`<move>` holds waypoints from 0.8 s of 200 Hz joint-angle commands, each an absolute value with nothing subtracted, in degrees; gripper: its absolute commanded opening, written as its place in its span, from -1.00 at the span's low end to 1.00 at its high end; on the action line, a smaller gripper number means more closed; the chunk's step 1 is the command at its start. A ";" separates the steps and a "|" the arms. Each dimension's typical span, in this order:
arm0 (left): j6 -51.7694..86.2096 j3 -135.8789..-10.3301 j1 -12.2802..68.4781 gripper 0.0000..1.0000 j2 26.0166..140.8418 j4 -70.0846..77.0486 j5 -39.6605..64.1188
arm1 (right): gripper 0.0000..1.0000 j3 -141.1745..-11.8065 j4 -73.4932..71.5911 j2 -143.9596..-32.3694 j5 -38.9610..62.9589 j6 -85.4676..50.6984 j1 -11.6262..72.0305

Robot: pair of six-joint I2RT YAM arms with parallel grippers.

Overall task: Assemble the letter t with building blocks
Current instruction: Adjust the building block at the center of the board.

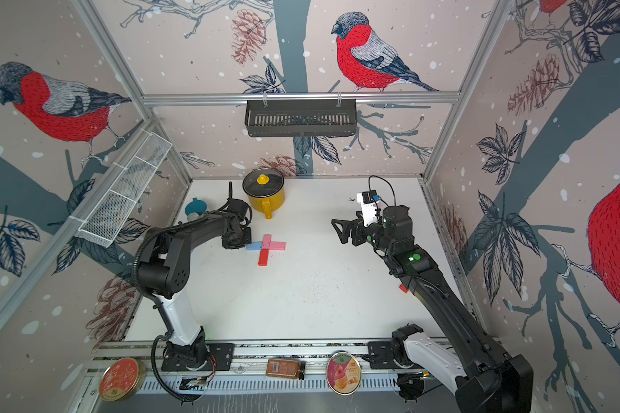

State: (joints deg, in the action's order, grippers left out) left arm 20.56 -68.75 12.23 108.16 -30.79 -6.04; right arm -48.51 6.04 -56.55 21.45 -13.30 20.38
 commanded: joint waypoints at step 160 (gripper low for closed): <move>19.79 -68.96 12.92 -0.90 108.90 -29.45 -1.68 | 0.99 -48.53 5.27 -56.60 20.93 -12.48 20.54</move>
State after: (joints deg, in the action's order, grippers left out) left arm 19.66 -68.93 12.80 108.44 -28.73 -2.96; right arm -48.51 6.04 -56.55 21.30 -13.17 20.45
